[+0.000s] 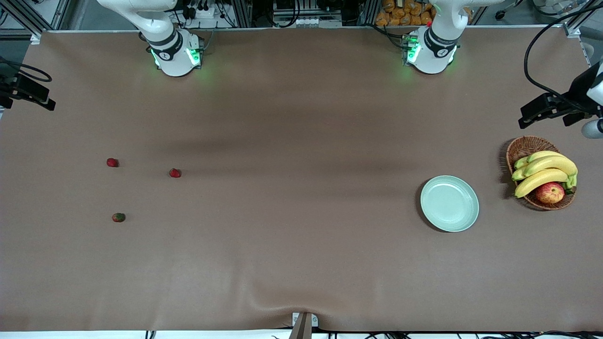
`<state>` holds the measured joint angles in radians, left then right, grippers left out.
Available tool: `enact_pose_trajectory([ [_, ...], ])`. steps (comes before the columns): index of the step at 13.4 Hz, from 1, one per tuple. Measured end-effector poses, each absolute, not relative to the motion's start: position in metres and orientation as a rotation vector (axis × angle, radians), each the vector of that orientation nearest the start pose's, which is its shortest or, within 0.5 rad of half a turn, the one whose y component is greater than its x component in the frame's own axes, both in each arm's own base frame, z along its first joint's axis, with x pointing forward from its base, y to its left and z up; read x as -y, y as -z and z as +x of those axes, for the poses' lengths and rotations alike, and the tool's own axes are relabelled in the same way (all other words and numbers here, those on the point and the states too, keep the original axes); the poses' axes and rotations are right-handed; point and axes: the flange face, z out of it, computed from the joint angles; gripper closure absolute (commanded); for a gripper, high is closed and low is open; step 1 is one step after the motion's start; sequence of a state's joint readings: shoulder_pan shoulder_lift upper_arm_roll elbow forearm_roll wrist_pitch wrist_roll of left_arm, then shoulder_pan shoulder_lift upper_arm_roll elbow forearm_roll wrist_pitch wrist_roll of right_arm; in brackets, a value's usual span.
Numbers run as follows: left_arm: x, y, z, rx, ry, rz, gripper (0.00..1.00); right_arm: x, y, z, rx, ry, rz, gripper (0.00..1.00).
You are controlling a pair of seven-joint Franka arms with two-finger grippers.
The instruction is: Collect all strawberries into plate
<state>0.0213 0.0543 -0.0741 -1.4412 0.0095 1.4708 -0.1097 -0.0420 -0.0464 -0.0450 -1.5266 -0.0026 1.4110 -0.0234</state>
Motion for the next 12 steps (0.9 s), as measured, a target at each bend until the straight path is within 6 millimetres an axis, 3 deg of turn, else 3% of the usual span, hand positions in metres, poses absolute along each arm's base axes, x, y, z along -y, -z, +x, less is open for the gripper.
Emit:
enact_pose_trajectory([
  [12,0.0237,-0.6461,0.5609,0.081,-0.039,-3.133,0.0,0.0469,-0.6565,0.521,-0.101,-0.109,-3.135,0.0],
])
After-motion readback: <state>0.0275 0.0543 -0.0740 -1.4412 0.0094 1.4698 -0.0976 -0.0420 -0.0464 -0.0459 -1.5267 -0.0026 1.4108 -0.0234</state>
